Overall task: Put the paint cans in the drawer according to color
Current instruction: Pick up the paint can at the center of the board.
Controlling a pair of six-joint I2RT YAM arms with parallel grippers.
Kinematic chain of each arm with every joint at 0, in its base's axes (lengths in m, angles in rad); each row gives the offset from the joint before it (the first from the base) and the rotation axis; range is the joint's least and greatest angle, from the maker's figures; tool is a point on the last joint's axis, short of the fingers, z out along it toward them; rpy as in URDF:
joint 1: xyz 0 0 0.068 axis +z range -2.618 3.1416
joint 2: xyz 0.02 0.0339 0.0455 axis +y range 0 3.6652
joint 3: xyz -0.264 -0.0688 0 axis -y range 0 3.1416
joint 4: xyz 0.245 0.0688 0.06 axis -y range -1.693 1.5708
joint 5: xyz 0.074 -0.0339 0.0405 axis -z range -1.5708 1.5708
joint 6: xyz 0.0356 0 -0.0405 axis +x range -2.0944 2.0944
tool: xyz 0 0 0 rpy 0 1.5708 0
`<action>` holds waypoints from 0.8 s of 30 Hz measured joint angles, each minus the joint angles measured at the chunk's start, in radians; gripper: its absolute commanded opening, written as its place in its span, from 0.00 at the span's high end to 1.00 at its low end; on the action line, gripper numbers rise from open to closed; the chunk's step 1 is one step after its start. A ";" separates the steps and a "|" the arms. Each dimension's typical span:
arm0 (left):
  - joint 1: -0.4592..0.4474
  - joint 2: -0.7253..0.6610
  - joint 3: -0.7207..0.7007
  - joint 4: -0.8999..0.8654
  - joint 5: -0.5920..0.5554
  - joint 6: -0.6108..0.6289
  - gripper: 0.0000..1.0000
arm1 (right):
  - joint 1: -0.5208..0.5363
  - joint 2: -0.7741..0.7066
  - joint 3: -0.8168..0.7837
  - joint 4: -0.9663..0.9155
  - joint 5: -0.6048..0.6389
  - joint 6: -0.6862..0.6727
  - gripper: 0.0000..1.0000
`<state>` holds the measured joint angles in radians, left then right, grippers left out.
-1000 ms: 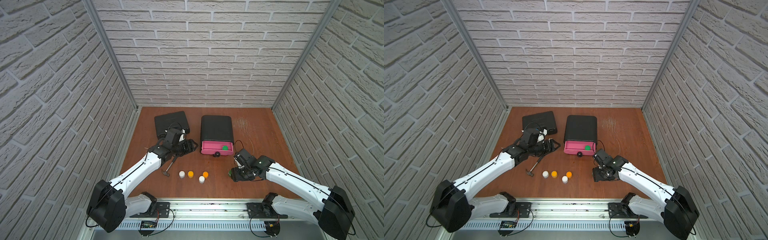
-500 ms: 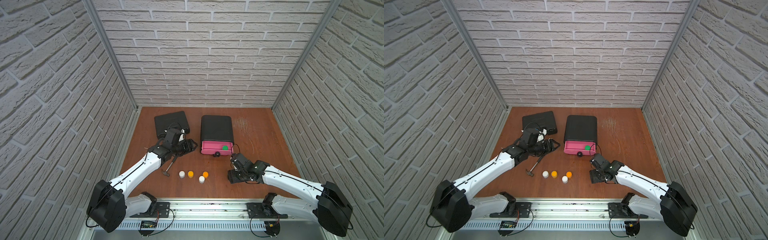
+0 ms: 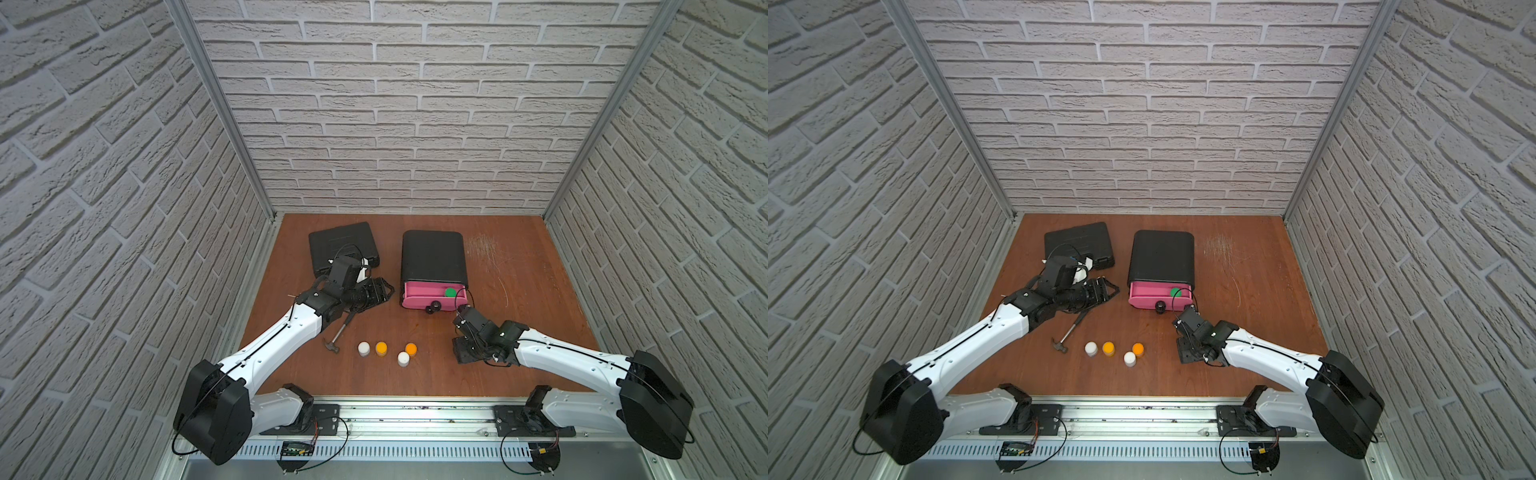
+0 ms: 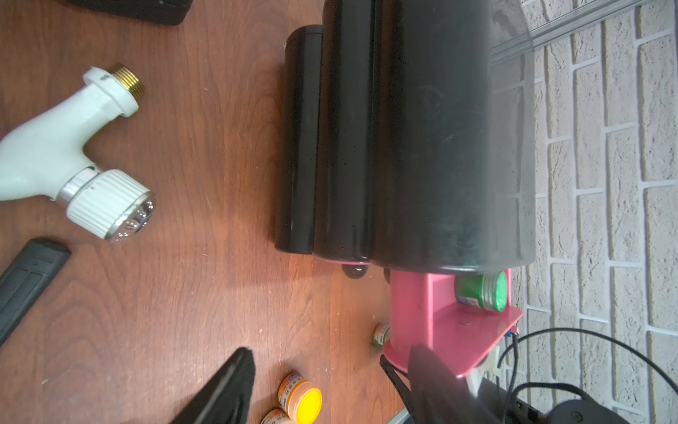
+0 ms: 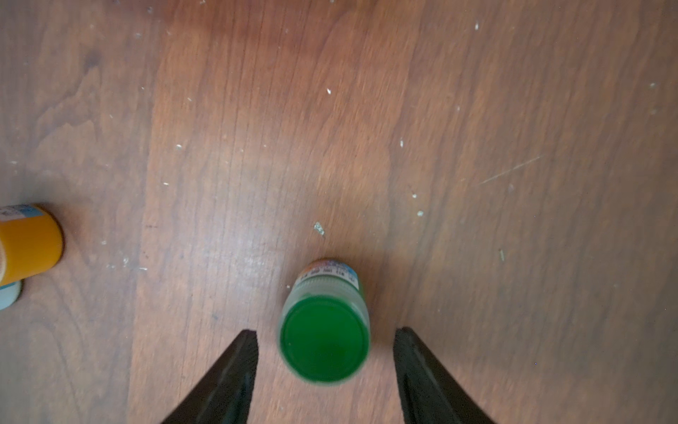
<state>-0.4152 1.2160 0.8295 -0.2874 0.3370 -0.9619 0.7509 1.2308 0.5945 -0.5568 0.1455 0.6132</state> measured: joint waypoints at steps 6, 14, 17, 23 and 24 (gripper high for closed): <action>0.000 0.000 0.000 -0.001 0.000 0.000 0.29 | 0.000 0.016 0.000 0.015 0.006 -0.008 0.44; 0.000 0.000 0.000 0.000 0.000 0.000 0.29 | 0.000 0.014 -0.007 0.060 0.020 -0.032 0.46; 0.000 0.000 0.000 0.000 0.000 0.000 0.29 | 0.000 0.011 -0.016 0.070 0.029 -0.047 0.49; 0.000 0.000 0.000 0.000 0.000 0.000 0.29 | 0.000 0.009 -0.018 0.075 0.042 -0.053 0.53; 0.000 0.000 0.000 0.000 0.000 0.000 0.29 | 0.000 0.008 -0.019 0.075 0.042 -0.053 0.53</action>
<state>-0.4149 1.2163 0.8295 -0.2874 0.3367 -0.9619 0.7513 1.2388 0.5751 -0.4816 0.1875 0.5602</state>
